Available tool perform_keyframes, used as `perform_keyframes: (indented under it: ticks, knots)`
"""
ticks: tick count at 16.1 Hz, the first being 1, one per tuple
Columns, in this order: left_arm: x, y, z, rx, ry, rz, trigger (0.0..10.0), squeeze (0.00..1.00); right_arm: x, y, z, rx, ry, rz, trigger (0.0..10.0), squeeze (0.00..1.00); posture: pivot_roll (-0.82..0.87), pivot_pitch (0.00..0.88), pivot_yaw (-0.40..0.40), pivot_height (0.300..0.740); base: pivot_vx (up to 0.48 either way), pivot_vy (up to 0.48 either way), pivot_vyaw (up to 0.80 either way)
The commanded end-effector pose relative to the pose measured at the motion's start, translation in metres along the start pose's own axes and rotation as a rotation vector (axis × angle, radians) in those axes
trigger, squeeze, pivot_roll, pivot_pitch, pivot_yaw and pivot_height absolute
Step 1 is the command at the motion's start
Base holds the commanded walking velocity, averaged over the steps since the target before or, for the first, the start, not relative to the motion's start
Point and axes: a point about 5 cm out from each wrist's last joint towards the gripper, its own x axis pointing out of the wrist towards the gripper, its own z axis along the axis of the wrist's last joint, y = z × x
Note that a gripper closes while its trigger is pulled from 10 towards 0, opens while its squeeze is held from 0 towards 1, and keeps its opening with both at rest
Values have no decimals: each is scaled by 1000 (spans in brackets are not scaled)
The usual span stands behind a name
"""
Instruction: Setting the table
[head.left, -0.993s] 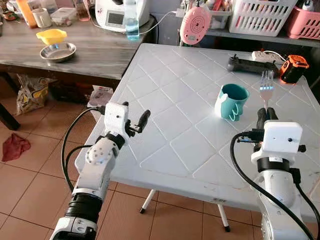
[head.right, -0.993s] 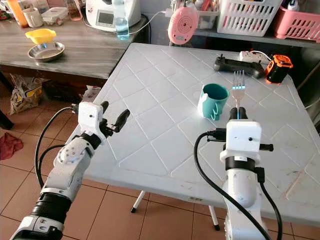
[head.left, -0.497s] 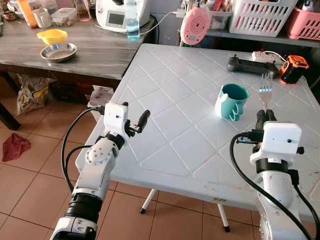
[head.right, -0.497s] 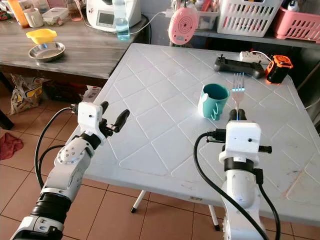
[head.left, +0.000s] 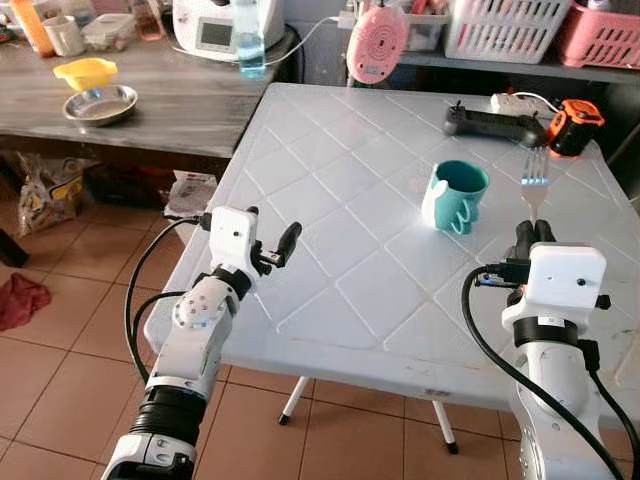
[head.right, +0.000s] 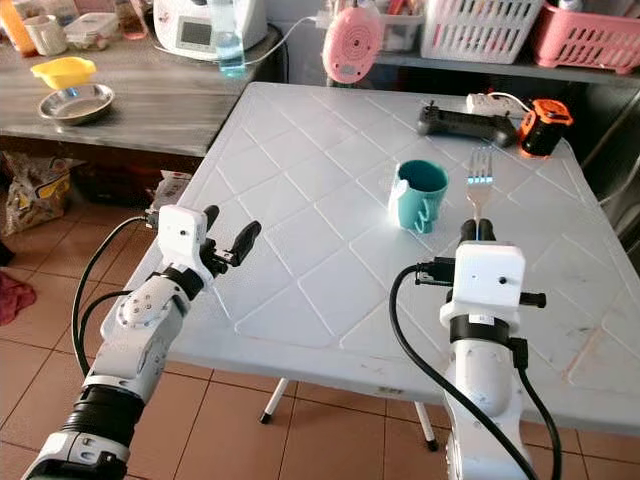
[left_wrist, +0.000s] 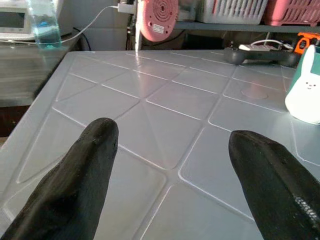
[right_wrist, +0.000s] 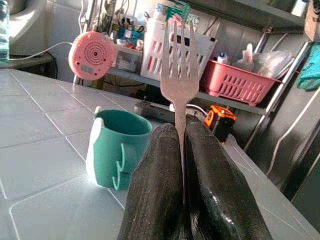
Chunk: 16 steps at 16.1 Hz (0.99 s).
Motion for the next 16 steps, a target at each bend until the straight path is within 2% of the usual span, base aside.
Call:
perform_keyframes:
  ticks: [1, 3, 6, 12, 16]
  knots:
    - [2, -1, -1, -4, 15, -13, 10000, 0, 0, -5, 6, 1, -21, -18, 10000, 0, 29, 78, -12, 740, 0, 0, 0]
    - [1, -1, -2, -6, 21, -15, 10000, 0, -1, -5, 5, -1, -15, -21, 10000, 0, 28, 80, -13, 740, 0, 0, 0]
    - [1, -1, -3, -7, 27, -20, 10000, 0, -2, -4, 4, -1, -10, -22, 10000, 0, 28, 80, -13, 740, 0, 300, 0]
    - [0, -2, -6, -1, 42, -27, 10000, 0, -4, -9, 0, -20, 2, -26, 10000, 0, 29, 80, -16, 740, 0, 331, 0]
    - [0, -1, -6, 0, 47, -28, 10000, 0, -4, -7, 0, -19, 2, -26, 10000, 0, 29, 81, -15, 740, 0, 460, 0]
